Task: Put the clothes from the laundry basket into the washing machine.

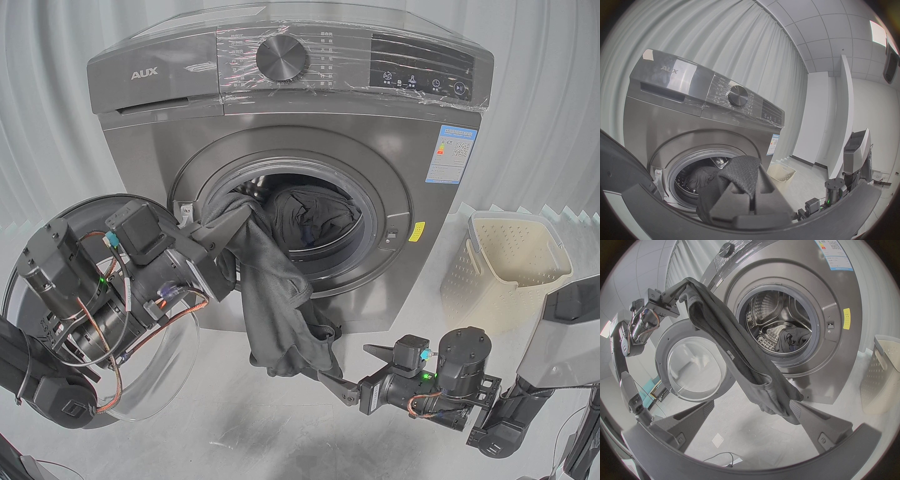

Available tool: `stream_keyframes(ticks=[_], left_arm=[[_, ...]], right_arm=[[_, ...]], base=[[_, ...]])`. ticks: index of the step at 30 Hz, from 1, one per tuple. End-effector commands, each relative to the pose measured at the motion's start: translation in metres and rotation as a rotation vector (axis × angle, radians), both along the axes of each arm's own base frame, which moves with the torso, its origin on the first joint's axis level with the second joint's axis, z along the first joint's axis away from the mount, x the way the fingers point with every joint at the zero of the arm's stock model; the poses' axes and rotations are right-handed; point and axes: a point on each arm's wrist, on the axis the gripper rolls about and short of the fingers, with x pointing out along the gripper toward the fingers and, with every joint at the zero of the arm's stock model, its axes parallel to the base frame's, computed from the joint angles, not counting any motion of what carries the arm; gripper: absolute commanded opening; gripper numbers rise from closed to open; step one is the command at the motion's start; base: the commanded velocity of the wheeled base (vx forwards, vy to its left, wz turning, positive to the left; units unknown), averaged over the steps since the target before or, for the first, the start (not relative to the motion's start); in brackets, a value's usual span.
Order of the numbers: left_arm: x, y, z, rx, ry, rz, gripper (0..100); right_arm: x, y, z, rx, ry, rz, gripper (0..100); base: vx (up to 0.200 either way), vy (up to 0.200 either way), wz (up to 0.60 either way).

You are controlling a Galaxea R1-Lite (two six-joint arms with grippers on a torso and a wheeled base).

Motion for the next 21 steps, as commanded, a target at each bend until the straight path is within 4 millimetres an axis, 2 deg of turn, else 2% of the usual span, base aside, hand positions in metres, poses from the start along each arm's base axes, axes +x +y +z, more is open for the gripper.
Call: stream_keyframes(ticks=[1,7,12,18,21], left_arm=[[0.000,0.000,0.000,0.001,0.001,0.001,0],[0.000,-0.001,0.001,-0.002,-0.003,-0.004,0],[0.000,-0.002,0.002,-0.005,-0.007,-0.006,0],[-0.001,-0.002,0.003,-0.006,-0.009,-0.006,0],[0.000,-0.001,0.002,-0.005,-0.007,-0.004,0]], right_arm=[[0.002,-0.001,-0.016,-0.042,0.041,-0.006,100],[0.006,0.004,-0.031,-0.069,0.067,0.010,100],[0.012,0.016,-0.042,-0.076,0.062,0.049,100],[0.008,0.032,-0.054,-0.068,0.054,0.114,100],[0.014,0.041,-0.061,-0.062,0.045,0.120,100]], base=[[0.000,0.000,0.00],[0.000,0.000,0.00],[0.000,0.000,0.00],[0.000,0.000,0.00],[0.000,0.000,0.00]])
